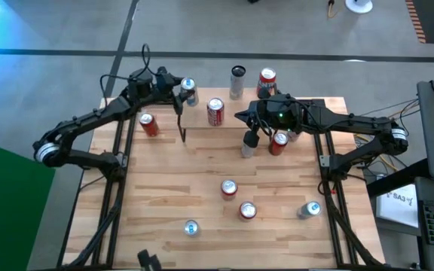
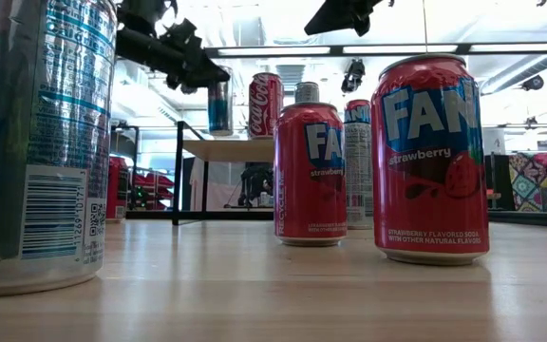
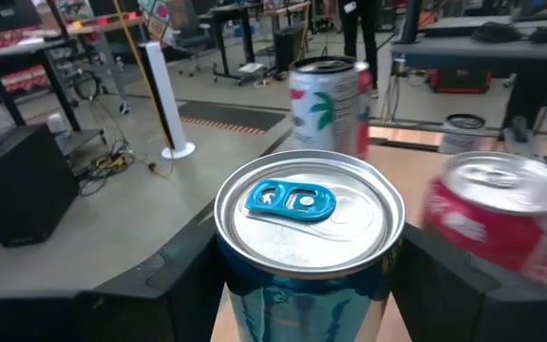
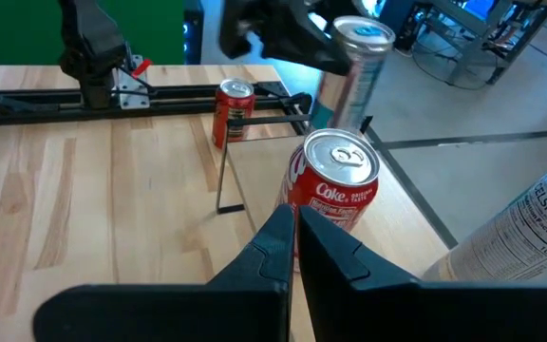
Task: Place canned beverage on shelf
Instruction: Adjust the blue soda can on the shelf
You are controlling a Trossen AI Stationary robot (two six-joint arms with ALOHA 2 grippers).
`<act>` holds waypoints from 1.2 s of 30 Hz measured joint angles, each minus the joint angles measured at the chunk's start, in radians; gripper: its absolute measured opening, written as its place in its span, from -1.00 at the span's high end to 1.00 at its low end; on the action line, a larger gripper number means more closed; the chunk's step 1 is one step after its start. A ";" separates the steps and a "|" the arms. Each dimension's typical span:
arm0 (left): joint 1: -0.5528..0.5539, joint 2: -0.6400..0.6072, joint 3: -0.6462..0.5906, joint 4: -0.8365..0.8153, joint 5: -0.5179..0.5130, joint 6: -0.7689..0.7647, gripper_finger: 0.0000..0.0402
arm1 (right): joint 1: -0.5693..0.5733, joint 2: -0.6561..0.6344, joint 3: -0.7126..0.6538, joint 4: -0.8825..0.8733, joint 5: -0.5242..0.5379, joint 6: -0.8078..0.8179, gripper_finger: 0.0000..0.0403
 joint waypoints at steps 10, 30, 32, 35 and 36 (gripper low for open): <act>0.062 0.114 0.084 -0.016 0.001 -0.005 -0.19 | 0.000 0.000 0.000 0.000 0.000 0.000 0.95; 0.103 0.148 0.084 -0.014 -0.029 -0.013 -0.19 | 0.000 0.000 0.000 0.000 0.000 -0.001 0.95; 0.103 0.149 0.084 -0.007 -0.027 -0.013 -0.19 | 0.000 0.000 0.000 0.000 0.000 -0.001 0.95; 0.103 0.150 0.084 -0.005 -0.027 -0.013 -0.19 | 0.000 0.000 0.000 0.000 0.000 -0.001 0.95; 0.103 0.150 0.084 -0.009 -0.027 -0.013 -0.19 | 0.000 0.000 0.000 0.000 0.000 -0.001 0.95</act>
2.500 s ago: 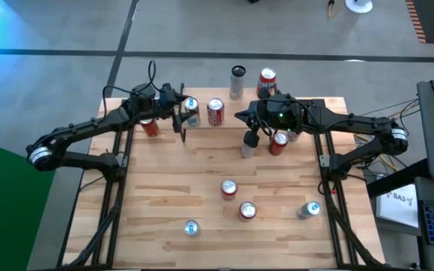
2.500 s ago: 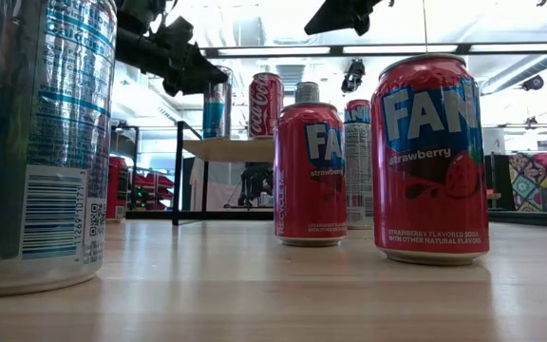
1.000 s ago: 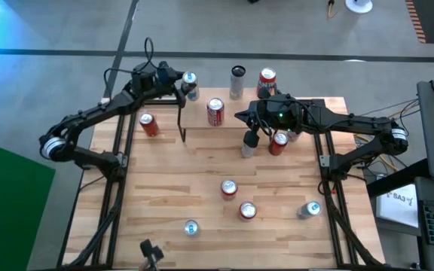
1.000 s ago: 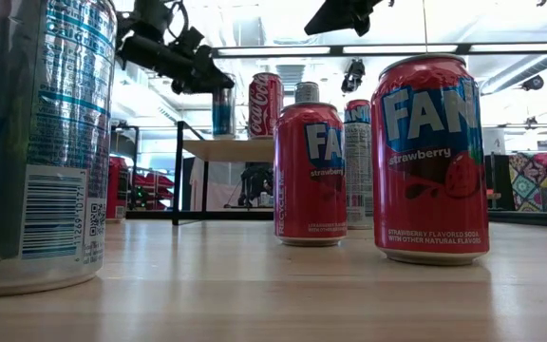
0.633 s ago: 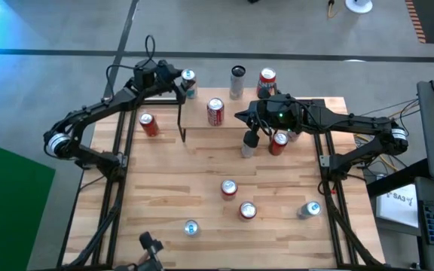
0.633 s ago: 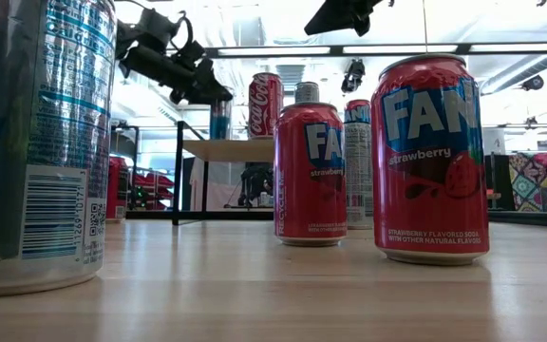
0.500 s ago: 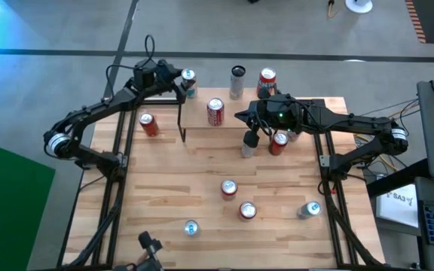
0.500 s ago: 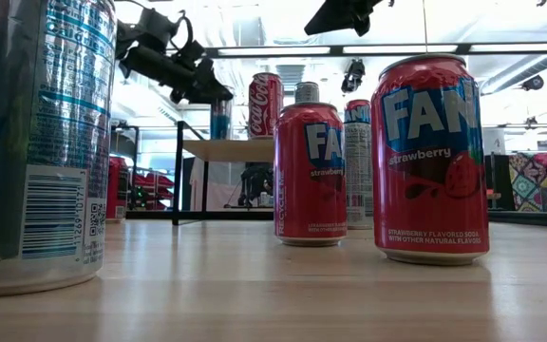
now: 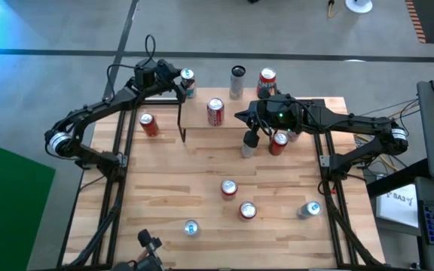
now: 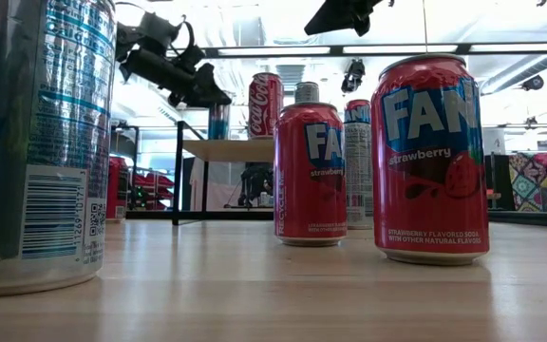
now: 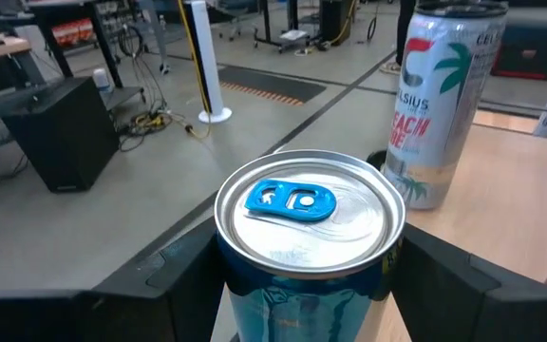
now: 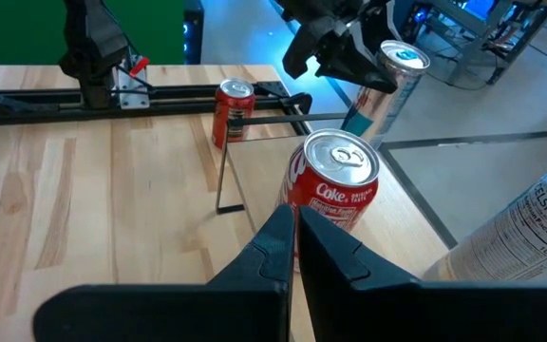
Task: Place canned beverage on shelf
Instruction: Adjust the blue soda can on the shelf
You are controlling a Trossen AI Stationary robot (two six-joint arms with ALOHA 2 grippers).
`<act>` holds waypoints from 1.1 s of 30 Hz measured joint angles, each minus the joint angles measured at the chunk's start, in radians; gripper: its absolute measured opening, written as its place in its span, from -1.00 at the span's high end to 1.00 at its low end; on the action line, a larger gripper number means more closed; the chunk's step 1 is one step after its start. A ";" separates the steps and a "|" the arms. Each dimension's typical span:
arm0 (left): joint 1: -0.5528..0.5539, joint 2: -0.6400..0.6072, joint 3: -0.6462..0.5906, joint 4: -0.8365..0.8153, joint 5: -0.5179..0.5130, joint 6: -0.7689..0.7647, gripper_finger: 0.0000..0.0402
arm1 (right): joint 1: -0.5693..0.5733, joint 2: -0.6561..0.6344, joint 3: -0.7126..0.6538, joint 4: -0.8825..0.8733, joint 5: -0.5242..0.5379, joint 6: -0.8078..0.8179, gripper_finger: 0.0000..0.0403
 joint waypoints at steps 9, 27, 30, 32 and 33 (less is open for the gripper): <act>0.000 0.000 0.000 0.001 0.000 -0.011 -0.26 | 0.000 0.000 0.000 0.000 0.000 0.000 0.95; 0.000 -0.001 0.000 -0.005 0.001 -0.019 -0.37 | 0.000 0.000 0.000 0.000 0.000 0.000 0.95; 0.000 -0.006 0.000 -0.006 0.001 -0.019 -0.37 | 0.000 0.000 0.000 0.000 0.000 0.000 0.95; 0.000 -0.010 0.000 -0.005 0.001 -0.019 -0.37 | 0.000 0.000 0.000 0.000 0.000 0.000 0.95; 0.000 -0.011 0.000 -0.005 0.001 -0.019 -0.37 | 0.000 0.000 0.000 0.000 0.000 0.000 0.95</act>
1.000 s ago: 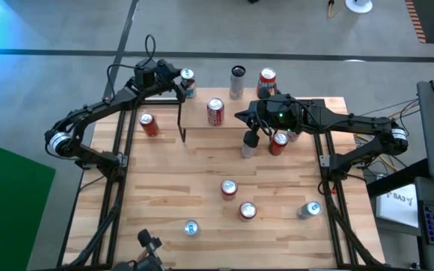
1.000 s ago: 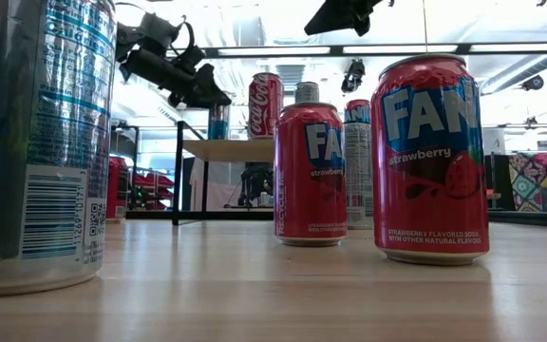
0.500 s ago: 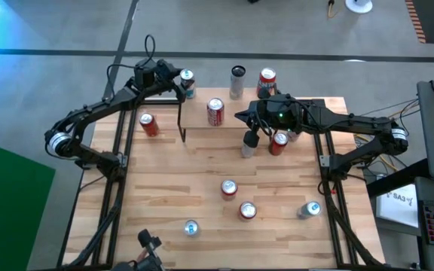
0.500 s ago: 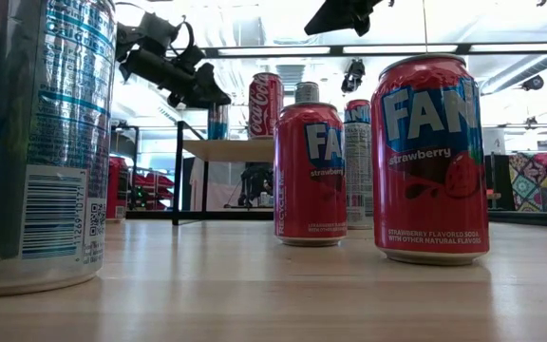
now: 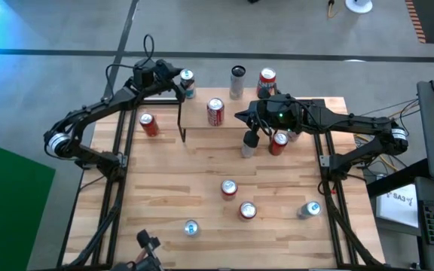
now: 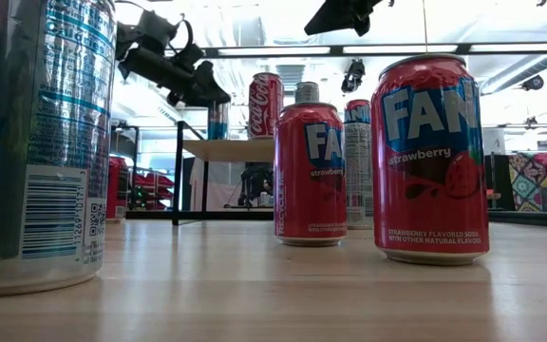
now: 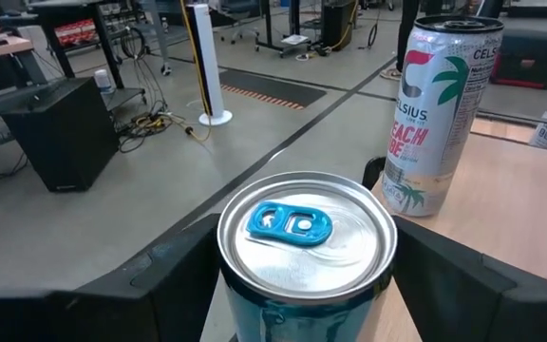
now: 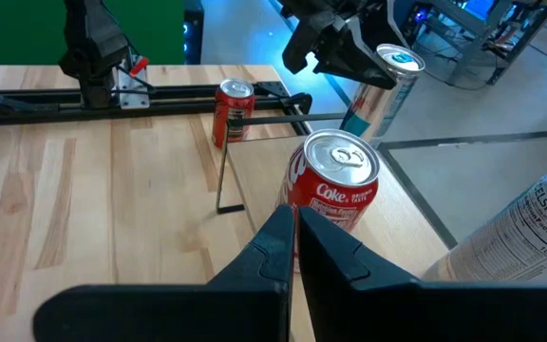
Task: Place canned beverage on shelf
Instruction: Adjust the blue soda can on the shelf
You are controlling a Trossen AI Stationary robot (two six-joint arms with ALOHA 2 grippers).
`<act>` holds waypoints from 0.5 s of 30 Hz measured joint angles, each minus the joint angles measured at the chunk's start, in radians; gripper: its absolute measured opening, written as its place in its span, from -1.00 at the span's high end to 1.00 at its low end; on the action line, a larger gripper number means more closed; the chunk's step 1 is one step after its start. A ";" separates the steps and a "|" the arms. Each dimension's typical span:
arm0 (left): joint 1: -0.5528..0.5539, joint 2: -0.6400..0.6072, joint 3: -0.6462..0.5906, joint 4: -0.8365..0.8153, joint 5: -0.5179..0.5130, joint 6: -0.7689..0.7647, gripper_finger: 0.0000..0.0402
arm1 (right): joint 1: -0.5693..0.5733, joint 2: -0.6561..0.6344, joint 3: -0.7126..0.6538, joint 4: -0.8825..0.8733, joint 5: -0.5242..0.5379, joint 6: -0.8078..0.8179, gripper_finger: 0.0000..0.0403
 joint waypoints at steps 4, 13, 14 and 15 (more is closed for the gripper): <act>0.000 -0.011 0.000 -0.007 0.000 0.000 -0.37 | 0.000 0.000 0.000 0.000 0.000 0.000 0.95; 0.000 -0.042 0.000 -0.010 0.000 0.000 -0.37 | 0.000 0.000 0.000 0.000 0.000 0.000 0.95; 0.000 -0.047 0.000 -0.011 0.000 0.000 -0.37 | 0.000 0.000 0.000 0.000 0.000 0.000 0.95; 0.000 -0.051 0.000 -0.011 0.000 0.000 -0.37 | 0.000 0.000 0.000 0.000 0.000 0.000 0.95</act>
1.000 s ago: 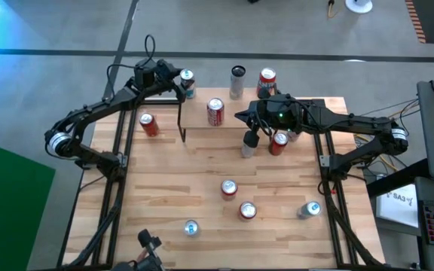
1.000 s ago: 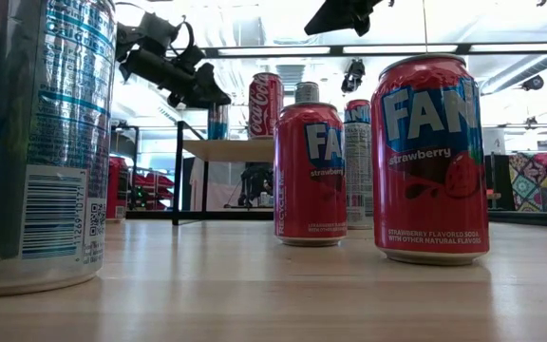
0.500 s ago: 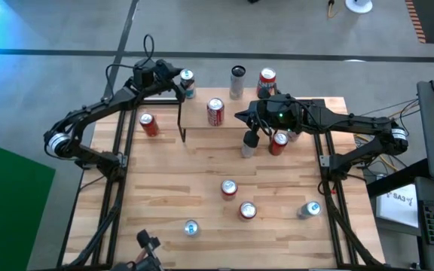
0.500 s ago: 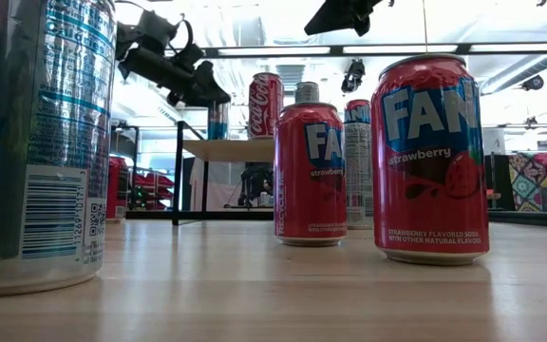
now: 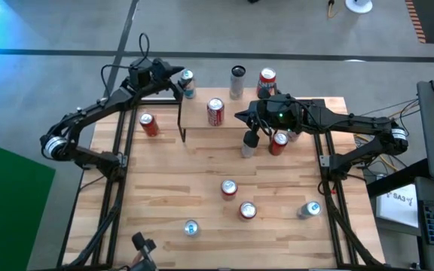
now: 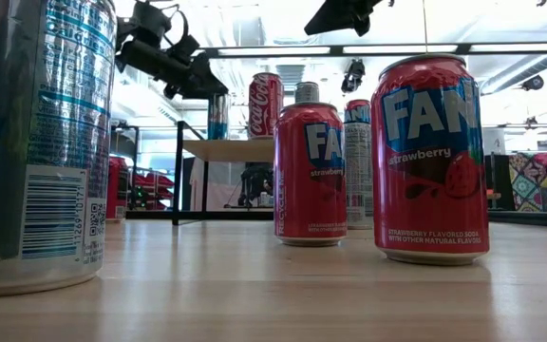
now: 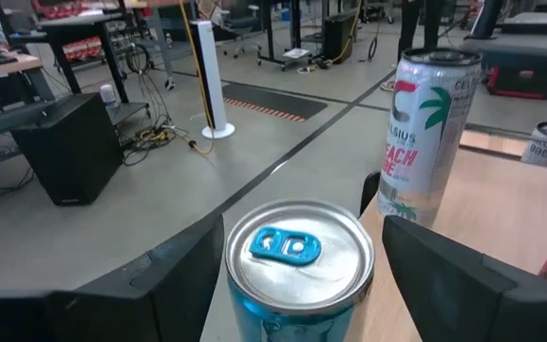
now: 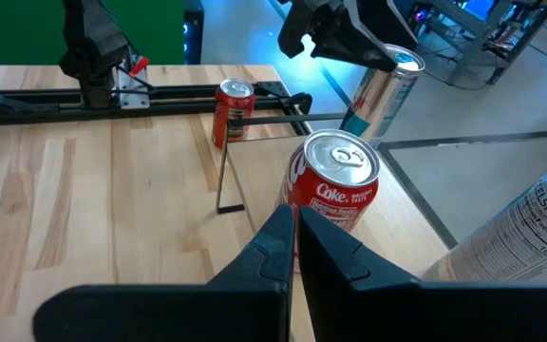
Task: Place canned beverage on shelf
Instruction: Adjust the blue soda can on the shelf, then put the bottom red soda can on the shelf
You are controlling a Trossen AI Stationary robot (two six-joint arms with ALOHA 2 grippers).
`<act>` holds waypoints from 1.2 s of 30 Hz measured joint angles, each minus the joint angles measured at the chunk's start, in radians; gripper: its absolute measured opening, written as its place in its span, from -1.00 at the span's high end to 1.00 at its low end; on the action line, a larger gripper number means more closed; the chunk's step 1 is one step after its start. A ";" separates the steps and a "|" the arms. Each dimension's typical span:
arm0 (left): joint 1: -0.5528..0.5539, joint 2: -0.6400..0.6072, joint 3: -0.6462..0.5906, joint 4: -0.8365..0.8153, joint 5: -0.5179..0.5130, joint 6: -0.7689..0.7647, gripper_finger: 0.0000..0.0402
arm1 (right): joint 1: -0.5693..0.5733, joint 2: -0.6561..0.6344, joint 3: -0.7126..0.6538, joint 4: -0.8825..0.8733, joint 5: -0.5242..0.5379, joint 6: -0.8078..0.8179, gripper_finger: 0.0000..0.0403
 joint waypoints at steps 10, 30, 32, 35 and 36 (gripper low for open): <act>0.000 -0.090 0.000 -0.004 -0.001 0.000 -0.37 | 0.000 0.000 0.000 0.000 0.000 -0.001 0.95; -0.212 -0.325 -0.003 -0.178 0.140 -0.085 -0.37 | 0.028 0.000 0.000 -0.013 -0.010 0.141 0.95; -0.247 -0.346 -0.018 -0.177 0.140 -0.087 -0.37 | 0.041 0.000 0.000 -0.031 -0.010 0.169 0.95; -0.295 -0.378 -0.069 -0.127 0.140 -0.113 -0.37 | 0.060 0.000 0.000 -0.072 -0.010 0.212 0.95; -0.310 -0.392 -0.094 -0.097 0.140 -0.133 -0.37 | 0.069 0.000 0.000 -0.087 -0.011 0.225 0.95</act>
